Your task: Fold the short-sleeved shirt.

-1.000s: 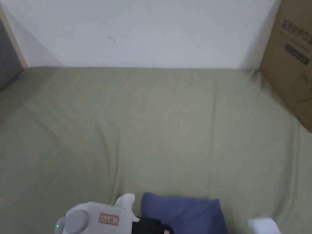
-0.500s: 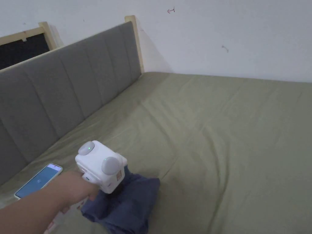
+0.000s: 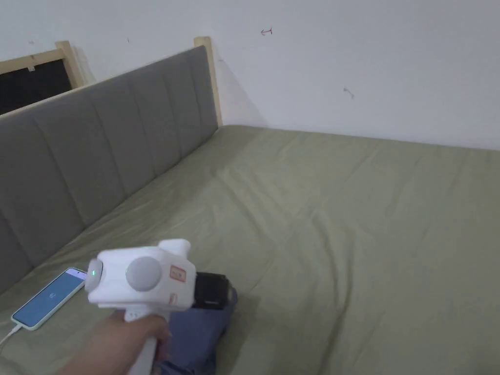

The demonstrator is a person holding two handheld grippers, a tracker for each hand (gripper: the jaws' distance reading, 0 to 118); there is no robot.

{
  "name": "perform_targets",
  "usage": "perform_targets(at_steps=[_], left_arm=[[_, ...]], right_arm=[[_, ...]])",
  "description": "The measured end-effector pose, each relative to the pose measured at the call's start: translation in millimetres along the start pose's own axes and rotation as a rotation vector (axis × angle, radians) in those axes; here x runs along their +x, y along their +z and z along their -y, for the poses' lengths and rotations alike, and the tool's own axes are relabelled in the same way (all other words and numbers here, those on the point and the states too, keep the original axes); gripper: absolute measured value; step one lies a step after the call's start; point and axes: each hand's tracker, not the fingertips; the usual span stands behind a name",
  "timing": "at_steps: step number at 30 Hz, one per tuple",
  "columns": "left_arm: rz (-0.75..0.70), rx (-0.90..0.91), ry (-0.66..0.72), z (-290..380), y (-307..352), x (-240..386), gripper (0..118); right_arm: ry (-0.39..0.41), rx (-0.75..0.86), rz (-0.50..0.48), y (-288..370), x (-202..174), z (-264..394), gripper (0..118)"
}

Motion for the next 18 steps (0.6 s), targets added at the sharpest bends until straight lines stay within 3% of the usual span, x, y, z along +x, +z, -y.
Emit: perform_targets(at_steps=[1, 3, 5, 7, 10, 13, 18], left_arm=[[0.095, 0.002, 0.027, 16.6, 3.5, 22.9, 97], [0.159, 0.076, -0.058, 51.3, 13.0, 72.5, 52], [0.149, 0.139, -0.251, 85.8, 24.6, 131.8, 1], [0.195, 0.256, -0.417, 114.9, 46.3, 175.5, 0], [0.252, 0.468, -0.532, 148.4, 92.7, 224.3, 0], [0.221, 0.635, -0.548, 163.3, 136.6, 254.8, 0], [0.198, 0.859, -0.45, 164.8, 197.6, 272.2, 0]], right_arm=[[-0.002, 0.029, 0.005, 7.6, 1.9, -1.3, 0], [-0.006, 0.064, 0.016, 24.1, 4.7, -4.0, 0], [-0.025, 0.103, 0.02, 44.9, 5.6, -7.6, 0], [-0.046, 0.154, -0.009, 68.6, 7.4, -10.0, 0], [-0.066, 0.297, -0.007, 114.5, 8.1, -11.9, 0], [-0.028, 0.489, -0.022, 165.8, 8.8, -15.8, 0], [-0.014, 0.797, 0.064, 234.4, -6.7, -11.0, 0]])
